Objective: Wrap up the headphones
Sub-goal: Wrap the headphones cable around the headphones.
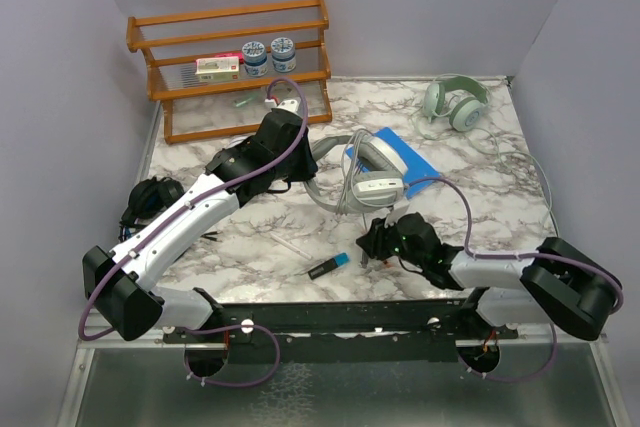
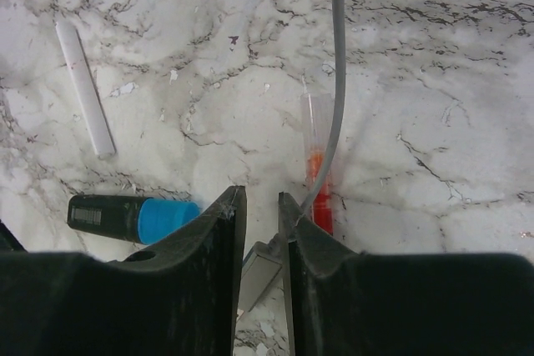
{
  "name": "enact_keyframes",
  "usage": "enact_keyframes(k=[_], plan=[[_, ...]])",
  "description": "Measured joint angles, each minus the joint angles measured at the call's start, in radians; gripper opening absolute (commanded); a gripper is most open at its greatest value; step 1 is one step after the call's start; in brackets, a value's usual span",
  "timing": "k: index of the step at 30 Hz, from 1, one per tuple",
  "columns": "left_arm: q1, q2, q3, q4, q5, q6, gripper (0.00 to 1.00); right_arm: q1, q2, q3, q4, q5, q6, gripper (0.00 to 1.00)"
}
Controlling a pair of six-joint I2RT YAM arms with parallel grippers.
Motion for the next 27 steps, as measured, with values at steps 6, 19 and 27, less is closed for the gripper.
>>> enact_keyframes(k=[6,19,27], plan=[[0.000,0.000,0.000,0.000,-0.001,0.000,0.00,0.000,-0.097,0.001,-0.073,0.001,0.007,0.32],[0.000,0.000,0.000,0.000,-0.001,-0.002,0.00,0.000,-0.191,-0.013,-0.179,0.007,0.068,0.37],[0.000,0.000,0.000,0.000,-0.001,-0.004,0.00,-0.001,-0.089,-0.005,-0.182,0.009,0.111,0.42]])
